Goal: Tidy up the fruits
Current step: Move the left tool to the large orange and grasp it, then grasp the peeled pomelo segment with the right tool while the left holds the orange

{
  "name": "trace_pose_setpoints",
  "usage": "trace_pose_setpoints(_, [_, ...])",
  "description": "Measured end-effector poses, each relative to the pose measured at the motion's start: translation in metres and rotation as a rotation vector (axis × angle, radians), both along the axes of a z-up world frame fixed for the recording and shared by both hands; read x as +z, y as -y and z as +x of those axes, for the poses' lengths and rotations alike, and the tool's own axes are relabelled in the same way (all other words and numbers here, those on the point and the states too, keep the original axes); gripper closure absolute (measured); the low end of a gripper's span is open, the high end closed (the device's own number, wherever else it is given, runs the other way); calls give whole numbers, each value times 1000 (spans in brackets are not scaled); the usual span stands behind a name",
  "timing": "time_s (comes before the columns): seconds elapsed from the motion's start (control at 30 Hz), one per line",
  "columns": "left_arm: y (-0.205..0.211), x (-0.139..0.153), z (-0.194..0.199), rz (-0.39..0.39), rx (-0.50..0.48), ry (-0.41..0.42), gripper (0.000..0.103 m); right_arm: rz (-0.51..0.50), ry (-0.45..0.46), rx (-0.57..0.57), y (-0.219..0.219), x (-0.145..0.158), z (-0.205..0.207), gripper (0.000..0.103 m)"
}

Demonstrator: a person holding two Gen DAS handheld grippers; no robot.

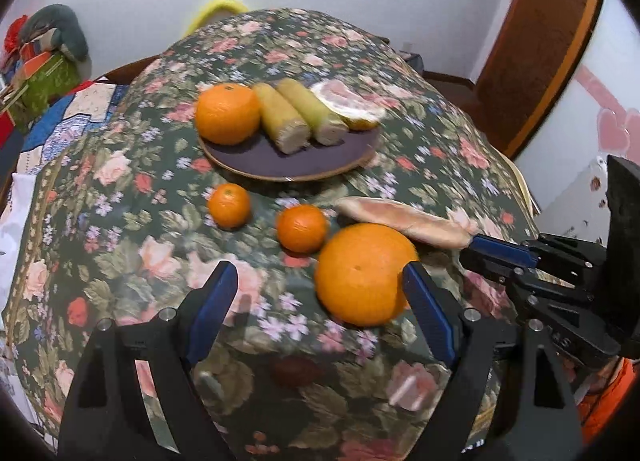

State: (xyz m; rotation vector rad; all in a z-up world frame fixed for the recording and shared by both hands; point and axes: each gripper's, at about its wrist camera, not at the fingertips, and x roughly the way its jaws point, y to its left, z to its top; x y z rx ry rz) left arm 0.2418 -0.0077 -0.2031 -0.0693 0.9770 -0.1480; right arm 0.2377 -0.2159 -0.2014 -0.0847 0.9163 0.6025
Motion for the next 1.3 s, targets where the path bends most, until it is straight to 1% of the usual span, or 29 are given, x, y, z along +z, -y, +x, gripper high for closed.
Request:
trace_pose_setpoints(0.2, [15, -11, 2, 0, -16, -30, 18, -24, 9, 18, 1, 4, -13, 89])
trace_pose_setpoints(0.33, [20, -20, 10, -6, -16, -48, 18, 4, -3, 1, 6, 5, -8, 78])
trace_pose_setpoints(0.5, [25, -26, 18, -26, -23, -48, 19, 28, -19, -3, 6, 3, -1, 69])
trace_pose_setpoints(0.53, [25, -27, 19, -31, -22, -46, 21, 32, -22, -3, 5, 3, 0, 68])
trace_pose_setpoints(0.6, [24, -28, 21, -39, -24, -45, 30, 38, -29, -2, 3, 1, 3, 67])
trace_pose_setpoints(0.7, [22, -30, 21, -72, -46, -49, 37, 35, -36, 3, -1, -3, 5, 67])
trace_pose_setpoints(0.73, [22, -30, 20, -76, -52, -48, 37, 33, -38, 5, -1, -3, 5, 67])
trace_pose_setpoints(0.93, [18, -24, 14, -45, -57, -24, 38, 39, -48, 11, -8, -5, 10, 67])
trace_pose_setpoints(1.07, [4, -14, 7, -42, -34, 2, 38, 28, -49, 18, -16, -7, 15, 67])
trace_pose_setpoints(1.13, [-5, -9, 4, -25, -15, 16, 38, 24, -52, 25, -22, -8, 20, 67])
trace_pose_setpoints(1.2, [-13, -7, 1, -3, 1, 28, 38, 6, -47, 30, -29, -9, 25, 61])
trace_pose_setpoints(1.3, [-25, -8, 1, -5, 24, 25, 38, -19, -48, 38, -37, -14, 33, 60])
